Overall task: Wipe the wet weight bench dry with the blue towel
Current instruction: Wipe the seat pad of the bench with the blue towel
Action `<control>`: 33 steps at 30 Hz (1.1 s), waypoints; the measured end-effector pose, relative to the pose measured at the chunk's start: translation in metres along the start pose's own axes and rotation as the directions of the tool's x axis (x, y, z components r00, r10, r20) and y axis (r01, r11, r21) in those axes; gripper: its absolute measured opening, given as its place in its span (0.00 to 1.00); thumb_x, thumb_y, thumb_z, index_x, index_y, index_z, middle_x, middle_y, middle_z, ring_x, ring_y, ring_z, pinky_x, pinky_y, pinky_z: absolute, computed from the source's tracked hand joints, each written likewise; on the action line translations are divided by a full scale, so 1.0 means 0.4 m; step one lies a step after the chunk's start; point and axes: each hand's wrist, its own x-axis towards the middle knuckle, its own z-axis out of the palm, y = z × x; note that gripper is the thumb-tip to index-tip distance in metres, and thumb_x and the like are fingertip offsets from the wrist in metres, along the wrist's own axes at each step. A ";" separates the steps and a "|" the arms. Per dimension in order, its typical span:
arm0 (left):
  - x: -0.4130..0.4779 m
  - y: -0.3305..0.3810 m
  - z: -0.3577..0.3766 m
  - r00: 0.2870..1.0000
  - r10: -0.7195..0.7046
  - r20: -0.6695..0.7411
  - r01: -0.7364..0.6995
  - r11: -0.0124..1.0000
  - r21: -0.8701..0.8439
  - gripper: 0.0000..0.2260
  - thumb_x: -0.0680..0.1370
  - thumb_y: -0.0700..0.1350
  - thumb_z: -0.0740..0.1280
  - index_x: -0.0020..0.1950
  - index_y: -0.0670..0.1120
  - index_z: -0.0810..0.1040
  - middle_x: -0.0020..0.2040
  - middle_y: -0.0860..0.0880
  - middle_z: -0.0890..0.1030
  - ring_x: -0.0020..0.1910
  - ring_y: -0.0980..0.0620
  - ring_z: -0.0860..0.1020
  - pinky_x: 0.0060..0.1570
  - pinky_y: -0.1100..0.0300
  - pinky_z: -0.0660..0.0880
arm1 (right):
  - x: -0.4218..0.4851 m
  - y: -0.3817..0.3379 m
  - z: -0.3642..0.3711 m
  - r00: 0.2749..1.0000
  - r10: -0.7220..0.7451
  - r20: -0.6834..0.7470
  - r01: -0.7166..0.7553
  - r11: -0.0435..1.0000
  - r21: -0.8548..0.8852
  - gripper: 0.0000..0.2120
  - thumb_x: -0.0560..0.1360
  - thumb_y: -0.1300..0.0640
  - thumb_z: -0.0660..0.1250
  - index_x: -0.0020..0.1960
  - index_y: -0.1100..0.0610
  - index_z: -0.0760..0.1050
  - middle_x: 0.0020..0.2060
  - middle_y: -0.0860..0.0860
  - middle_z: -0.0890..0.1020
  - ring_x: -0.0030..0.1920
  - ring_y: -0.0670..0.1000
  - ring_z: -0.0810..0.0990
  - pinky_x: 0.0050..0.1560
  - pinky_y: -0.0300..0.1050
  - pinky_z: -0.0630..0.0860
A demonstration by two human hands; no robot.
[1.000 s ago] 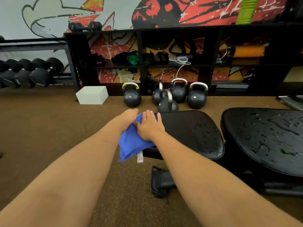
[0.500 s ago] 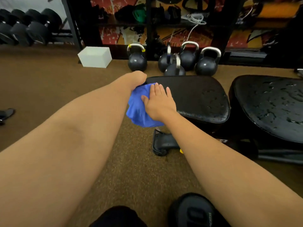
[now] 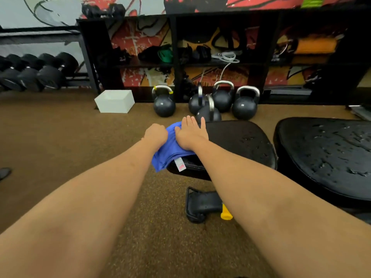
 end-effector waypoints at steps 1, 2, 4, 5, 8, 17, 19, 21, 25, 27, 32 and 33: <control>0.003 -0.020 -0.001 0.997 -0.070 0.009 0.071 0.984 -0.162 0.18 0.85 0.39 0.50 0.70 0.33 0.69 0.69 0.34 0.72 0.69 0.35 0.71 0.67 0.47 0.68 | -0.018 0.003 0.001 1.000 0.019 0.007 -0.019 1.000 -0.013 0.30 0.83 0.45 0.40 0.80 0.61 0.43 0.80 0.54 0.46 0.79 0.51 0.42 0.75 0.57 0.32; -0.008 -0.036 -0.004 0.989 -0.145 0.026 0.147 0.961 -0.235 0.18 0.85 0.41 0.51 0.70 0.32 0.70 0.69 0.33 0.72 0.68 0.34 0.71 0.67 0.46 0.68 | -0.044 0.010 0.002 0.999 0.037 0.008 -0.037 0.999 -0.022 0.31 0.83 0.45 0.40 0.80 0.61 0.43 0.80 0.54 0.46 0.79 0.51 0.42 0.75 0.57 0.32; -0.020 -0.061 -0.004 0.987 -0.137 0.079 0.156 0.929 -0.337 0.19 0.85 0.44 0.53 0.67 0.33 0.72 0.66 0.34 0.74 0.66 0.35 0.73 0.65 0.47 0.72 | -0.114 0.029 0.006 0.998 0.059 -0.011 -0.060 0.998 -0.020 0.31 0.83 0.44 0.41 0.80 0.62 0.43 0.80 0.55 0.46 0.79 0.52 0.43 0.76 0.56 0.34; -0.010 -0.070 0.005 0.983 -0.145 0.112 0.179 0.894 -0.411 0.17 0.84 0.44 0.55 0.64 0.33 0.74 0.65 0.35 0.76 0.63 0.36 0.75 0.62 0.47 0.73 | -0.158 0.039 0.010 0.998 0.062 -0.032 -0.063 0.998 -0.022 0.32 0.83 0.44 0.42 0.80 0.62 0.43 0.80 0.55 0.47 0.79 0.53 0.43 0.76 0.57 0.35; -0.003 -0.069 0.016 0.938 -0.185 0.294 0.323 0.775 -0.544 0.12 0.83 0.42 0.57 0.54 0.39 0.78 0.61 0.40 0.79 0.57 0.42 0.78 0.59 0.51 0.75 | -0.263 0.057 0.019 0.993 0.068 -0.101 -0.075 0.995 -0.064 0.32 0.83 0.43 0.43 0.80 0.62 0.45 0.80 0.55 0.50 0.79 0.53 0.46 0.77 0.57 0.37; -0.004 -0.038 0.021 0.929 -0.207 0.307 0.321 0.863 -0.389 0.24 0.80 0.59 0.64 0.66 0.41 0.75 0.61 0.42 0.79 0.59 0.38 0.78 0.55 0.40 0.75 | -0.068 0.098 -0.026 0.993 0.117 0.024 -0.116 0.992 -0.040 0.31 0.83 0.45 0.38 0.80 0.61 0.41 0.80 0.54 0.43 0.79 0.52 0.39 0.75 0.59 0.33; -0.015 -0.031 0.009 0.899 -0.229 0.373 0.367 0.858 -0.360 0.22 0.82 0.56 0.62 0.69 0.42 0.73 0.65 0.45 0.76 0.66 0.41 0.74 0.61 0.33 0.67 | -0.025 0.108 -0.038 0.990 0.139 0.023 -0.138 0.989 -0.051 0.31 0.83 0.45 0.38 0.80 0.61 0.42 0.80 0.55 0.43 0.79 0.53 0.39 0.76 0.59 0.34; -0.019 -0.025 0.004 0.870 -0.245 0.428 0.402 0.855 -0.328 0.22 0.83 0.56 0.60 0.71 0.43 0.72 0.70 0.46 0.73 0.69 0.43 0.71 0.65 0.28 0.60 | -0.020 0.105 -0.044 0.987 0.160 0.020 -0.158 0.985 -0.069 0.31 0.83 0.45 0.38 0.79 0.63 0.42 0.80 0.56 0.44 0.79 0.54 0.40 0.76 0.58 0.35; -0.022 -0.013 -0.002 0.865 -0.239 0.441 0.380 0.886 -0.264 0.22 0.83 0.56 0.58 0.67 0.42 0.75 0.66 0.45 0.77 0.64 0.41 0.75 0.61 0.28 0.68 | -0.125 0.095 -0.022 0.975 0.221 0.026 -0.221 0.975 0.009 0.33 0.83 0.45 0.42 0.79 0.65 0.40 0.79 0.59 0.43 0.79 0.57 0.40 0.77 0.55 0.38; -0.010 -0.009 0.007 0.890 -0.243 0.386 0.349 0.907 -0.235 0.22 0.83 0.57 0.58 0.65 0.39 0.75 0.62 0.40 0.79 0.58 0.36 0.78 0.55 0.32 0.75 | -0.198 0.098 -0.027 0.971 0.227 0.081 -0.232 0.970 0.069 0.35 0.83 0.43 0.44 0.78 0.65 0.38 0.79 0.60 0.40 0.79 0.58 0.39 0.77 0.55 0.38; 0.023 -0.020 0.046 0.941 -0.190 0.281 0.281 0.900 -0.333 0.21 0.83 0.51 0.60 0.68 0.37 0.72 0.67 0.36 0.74 0.61 0.34 0.75 0.62 0.39 0.73 | -0.259 0.116 -0.025 0.998 0.056 0.030 -0.056 0.998 0.007 0.34 0.83 0.42 0.45 0.79 0.62 0.40 0.79 0.60 0.40 0.79 0.58 0.38 0.77 0.54 0.39; 0.021 -0.023 0.049 0.942 -0.178 0.285 0.281 0.883 -0.377 0.20 0.83 0.51 0.60 0.68 0.37 0.72 0.67 0.37 0.74 0.61 0.36 0.76 0.62 0.40 0.73 | -0.246 0.119 -0.019 1.000 -0.012 -0.010 0.012 1.000 0.002 0.33 0.83 0.44 0.45 0.79 0.63 0.42 0.79 0.59 0.42 0.79 0.56 0.40 0.78 0.53 0.39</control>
